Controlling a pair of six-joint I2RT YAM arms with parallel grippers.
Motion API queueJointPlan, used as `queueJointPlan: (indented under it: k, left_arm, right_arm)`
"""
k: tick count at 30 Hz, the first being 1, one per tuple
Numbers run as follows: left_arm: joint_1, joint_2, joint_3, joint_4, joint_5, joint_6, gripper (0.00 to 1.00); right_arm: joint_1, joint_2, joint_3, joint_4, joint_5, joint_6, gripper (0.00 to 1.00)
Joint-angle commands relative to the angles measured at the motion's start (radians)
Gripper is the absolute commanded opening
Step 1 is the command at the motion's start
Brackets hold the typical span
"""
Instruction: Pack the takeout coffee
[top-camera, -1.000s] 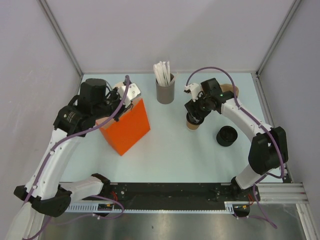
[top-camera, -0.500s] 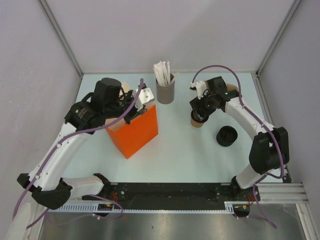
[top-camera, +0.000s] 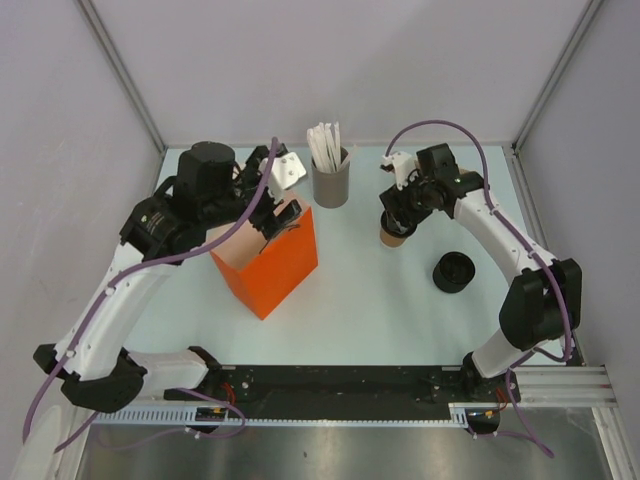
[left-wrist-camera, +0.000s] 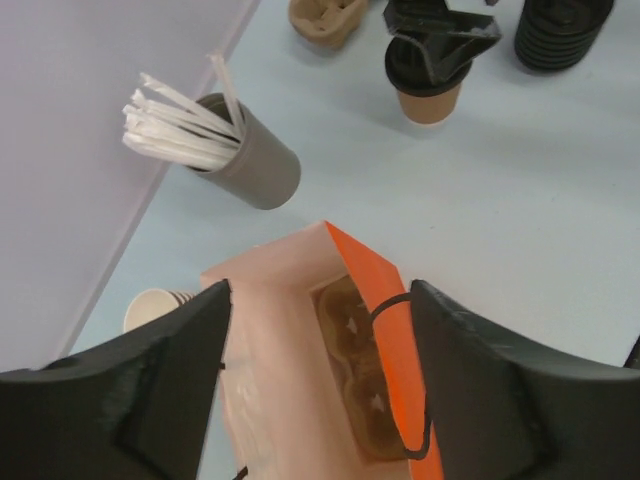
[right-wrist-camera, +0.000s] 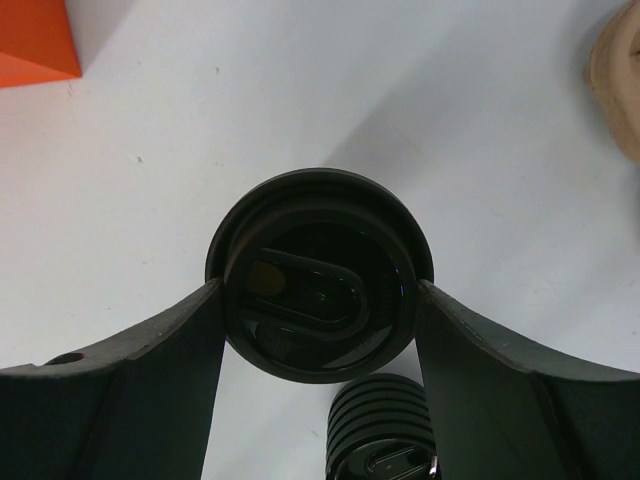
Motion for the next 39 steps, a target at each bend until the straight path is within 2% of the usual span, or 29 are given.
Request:
queueJointPlan:
  k: [1,5,9,12,15,21,25,28,31,32,34,35,39]
  left_arm:
    - [0.038,-0.024,0.025,0.066,-0.118,-0.024,0.84]
    - [0.188,-0.047,0.03,0.112,-0.083,-0.036,0.99]
    - [0.355,-0.046,0.023,0.113,-0.049,0.002,1.0]
    - [0.469,-0.033,0.013,0.106,0.035,0.007,0.99]
    - [0.532,-0.018,-0.012,0.1,0.107,0.024,0.99]
    - [0.581,0.028,-0.036,0.089,0.17,0.045,0.99]
    - [0.621,0.062,-0.023,0.072,0.224,0.048,0.96]
    - [0.642,0.083,-0.012,0.044,0.257,0.057,0.9]
    - [0.65,0.096,-0.01,0.025,0.27,0.073,0.78]
    - [0.65,0.096,-0.012,0.02,0.271,0.077,0.7]
    - [0.652,0.099,-0.01,0.009,0.282,0.08,0.61]
    - [0.652,0.1,-0.01,0.006,0.288,0.081,0.49]
    - [0.652,0.099,-0.007,-0.005,0.316,0.077,0.23]
  right_arm:
    - [-0.002,-0.05,0.096,-0.048,-0.041,-0.021,0.61]
    - [-0.001,-0.056,0.191,-0.091,-0.065,-0.025,0.61]
    - [-0.001,-0.065,0.265,-0.134,-0.088,-0.03,0.61]
    - [0.002,-0.074,0.315,-0.149,-0.104,-0.031,0.61]
    - [0.008,-0.088,0.36,-0.166,-0.125,-0.03,0.61]
    - [0.036,-0.125,0.434,-0.172,-0.153,-0.028,0.61]
    - [0.071,-0.142,0.49,-0.175,-0.162,-0.027,0.61]
    - [0.107,-0.154,0.526,-0.168,-0.16,-0.021,0.62]
    - [0.151,-0.159,0.549,-0.151,-0.162,-0.007,0.61]
    - [0.162,-0.16,0.552,-0.145,-0.16,-0.004,0.61]
    - [0.205,-0.156,0.555,-0.128,-0.147,0.005,0.62]
    - [0.218,-0.152,0.556,-0.126,-0.14,0.005,0.62]
    - [0.284,-0.126,0.576,-0.108,-0.127,0.019,0.61]
